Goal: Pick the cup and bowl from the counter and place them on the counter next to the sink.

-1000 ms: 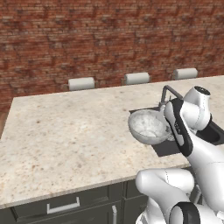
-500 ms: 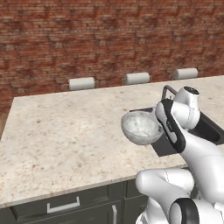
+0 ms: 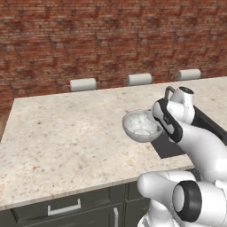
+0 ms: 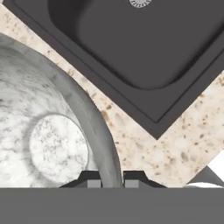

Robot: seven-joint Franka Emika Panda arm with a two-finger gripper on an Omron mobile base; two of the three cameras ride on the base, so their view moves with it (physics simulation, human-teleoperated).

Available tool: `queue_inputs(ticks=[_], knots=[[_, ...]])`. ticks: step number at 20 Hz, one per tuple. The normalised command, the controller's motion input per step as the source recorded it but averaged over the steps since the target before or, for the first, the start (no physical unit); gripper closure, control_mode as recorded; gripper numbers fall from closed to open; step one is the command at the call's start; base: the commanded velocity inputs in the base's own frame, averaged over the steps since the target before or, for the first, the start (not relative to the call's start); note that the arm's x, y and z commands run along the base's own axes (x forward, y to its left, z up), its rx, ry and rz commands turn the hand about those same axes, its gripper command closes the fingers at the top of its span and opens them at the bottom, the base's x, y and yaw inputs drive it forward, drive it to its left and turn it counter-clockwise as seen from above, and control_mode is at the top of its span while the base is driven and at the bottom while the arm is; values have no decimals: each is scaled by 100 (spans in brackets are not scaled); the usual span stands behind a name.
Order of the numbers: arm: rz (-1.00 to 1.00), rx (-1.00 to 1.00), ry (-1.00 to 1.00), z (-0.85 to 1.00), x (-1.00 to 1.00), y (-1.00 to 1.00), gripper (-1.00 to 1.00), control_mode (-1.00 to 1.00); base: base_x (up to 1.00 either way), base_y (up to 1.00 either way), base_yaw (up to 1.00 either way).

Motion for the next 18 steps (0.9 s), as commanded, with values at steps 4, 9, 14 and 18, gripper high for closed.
queue_inputs(ticks=[4, 9, 14, 18], knots=[[0, 0, 0, -26, 26, -2, 100, -100, 0, 0, 0], [0, 0, 0, -27, 4, 0, 100, -100, 0, 0, 0], [0, 0, 2, -28, 0, 0, 100, -100, 0, 0, 0], [0, 0, 3, -35, 0, 0, 100, -100, 0, 0, 0]])
